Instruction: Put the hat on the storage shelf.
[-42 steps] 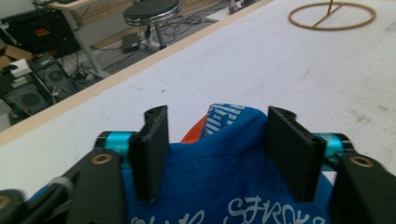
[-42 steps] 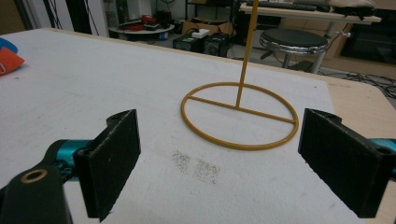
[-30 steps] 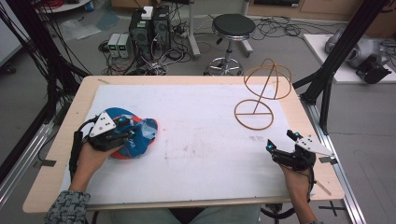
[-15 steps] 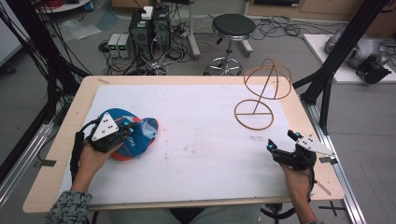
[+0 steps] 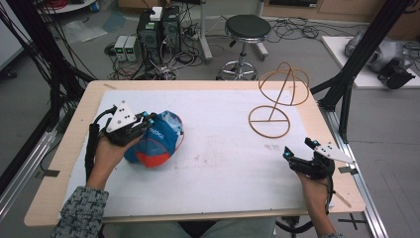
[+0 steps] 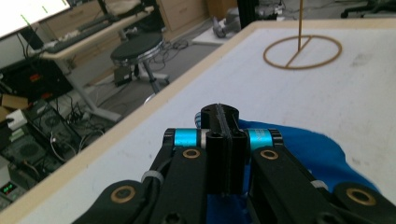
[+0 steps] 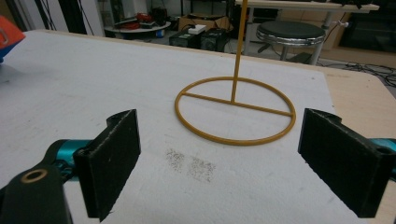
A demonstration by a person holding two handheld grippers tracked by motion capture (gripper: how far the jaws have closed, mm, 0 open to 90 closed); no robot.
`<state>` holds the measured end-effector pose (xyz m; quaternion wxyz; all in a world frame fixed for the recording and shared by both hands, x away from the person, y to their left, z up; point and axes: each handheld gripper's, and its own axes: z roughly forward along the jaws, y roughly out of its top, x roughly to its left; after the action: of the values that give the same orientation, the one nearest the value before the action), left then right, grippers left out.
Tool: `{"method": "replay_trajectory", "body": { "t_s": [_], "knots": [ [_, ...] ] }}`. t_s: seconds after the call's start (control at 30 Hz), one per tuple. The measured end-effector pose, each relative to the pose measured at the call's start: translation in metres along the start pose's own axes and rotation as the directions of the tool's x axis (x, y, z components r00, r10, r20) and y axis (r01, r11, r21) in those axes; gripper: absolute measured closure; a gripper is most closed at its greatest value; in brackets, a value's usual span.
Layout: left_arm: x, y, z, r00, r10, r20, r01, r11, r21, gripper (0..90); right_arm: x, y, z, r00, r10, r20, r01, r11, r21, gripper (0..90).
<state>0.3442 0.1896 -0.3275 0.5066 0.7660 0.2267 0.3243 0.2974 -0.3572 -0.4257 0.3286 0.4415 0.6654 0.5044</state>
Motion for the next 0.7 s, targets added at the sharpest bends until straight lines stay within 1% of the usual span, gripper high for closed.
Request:
{"method": "replay_trajectory", "body": {
  "t_s": [0.03,0.07,0.1,0.23,0.27,0.3,0.33,0.37,0.43,0.5,0.53,0.6,0.63,0.67,0.7],
  "knots": [
    [0.000,0.000,0.000,1.0000,0.000,0.000,0.000,1.0000,0.000,89.4,0.000,0.000,0.000,1.0000,0.000,0.000,0.000,1.000,-0.001,12.1],
    [0.001,0.010,0.005,1.0000,0.008,-0.002,-0.008,0.9999,-0.015,89.4,-0.001,0.000,0.000,1.0000,0.003,-0.001,-0.003,1.000,-0.002,12.1],
    [0.002,0.015,0.007,0.9999,0.016,-0.001,-0.016,0.9997,-0.019,89.4,-0.001,0.000,-0.001,1.0000,0.002,0.000,-0.002,1.000,-0.001,12.1],
    [0.004,0.033,0.018,0.9997,0.026,0.001,-0.025,0.9985,-0.049,89.4,-0.002,-0.001,-0.001,1.0000,0.008,0.001,-0.008,1.000,-0.005,12.1],
    [0.004,0.037,0.020,0.9997,0.023,0.001,-0.023,0.9979,-0.061,89.4,-0.002,-0.001,-0.001,1.0000,0.009,0.002,-0.009,1.000,-0.003,12.1],
    [0.004,0.037,0.020,0.9997,0.023,0.001,-0.023,0.9979,-0.061,89.4,-0.002,-0.001,-0.001,0.9999,0.012,0.001,-0.012,1.000,-0.004,12.1],
    [0.004,0.044,0.026,0.9997,0.025,0.001,-0.025,0.9968,-0.076,89.4,-0.002,-0.001,-0.001,0.9999,0.010,0.002,-0.010,1.000,-0.005,12.1],
    [0.004,0.044,0.026,0.9997,0.025,0.001,-0.025,0.9968,-0.076,89.4,-0.002,-0.001,-0.001,0.9999,0.010,0.002,-0.010,1.000,-0.005,12.1],
    [0.005,0.051,0.032,0.9997,0.022,0.008,-0.021,0.9956,-0.091,89.5,-0.004,-0.001,-0.001,0.9999,0.014,0.005,-0.014,1.000,-0.005,12.1],
    [0.007,0.057,0.039,0.9998,0.019,0.005,-0.018,0.9949,-0.099,89.5,-0.004,-0.001,0.000,0.9998,0.018,0.008,-0.018,1.000,-0.007,12.1],
    [0.008,0.065,0.045,0.9999,0.012,0.007,-0.011,0.9938,-0.111,89.5,-0.004,-0.001,0.000,0.9998,0.021,0.008,-0.021,1.000,-0.005,12.1],
    [0.008,0.072,0.049,0.9999,0.013,0.003,-0.012,0.9931,-0.116,89.4,-0.005,-0.001,0.000,0.9997,0.021,0.009,-0.021,1.000,-0.005,12.1],
    [0.008,0.072,0.049,0.9999,0.013,0.003,-0.012,0.9931,-0.116,89.4,-0.005,-0.002,0.000,0.9997,0.024,0.008,-0.024,1.000,-0.003,12.1],
    [0.010,0.081,0.055,0.9998,0.020,0.005,-0.019,0.9926,-0.120,89.4,-0.005,-0.002,0.000,0.9997,0.024,0.008,-0.024,1.000,-0.003,12.1],
    [0.012,0.086,0.057,0.9997,0.024,0.005,-0.024,0.9923,-0.122,89.4,-0.006,-0.002,0.000,0.9997,0.020,0.011,-0.020,1.000,-0.003,12.1]
  ]
}}
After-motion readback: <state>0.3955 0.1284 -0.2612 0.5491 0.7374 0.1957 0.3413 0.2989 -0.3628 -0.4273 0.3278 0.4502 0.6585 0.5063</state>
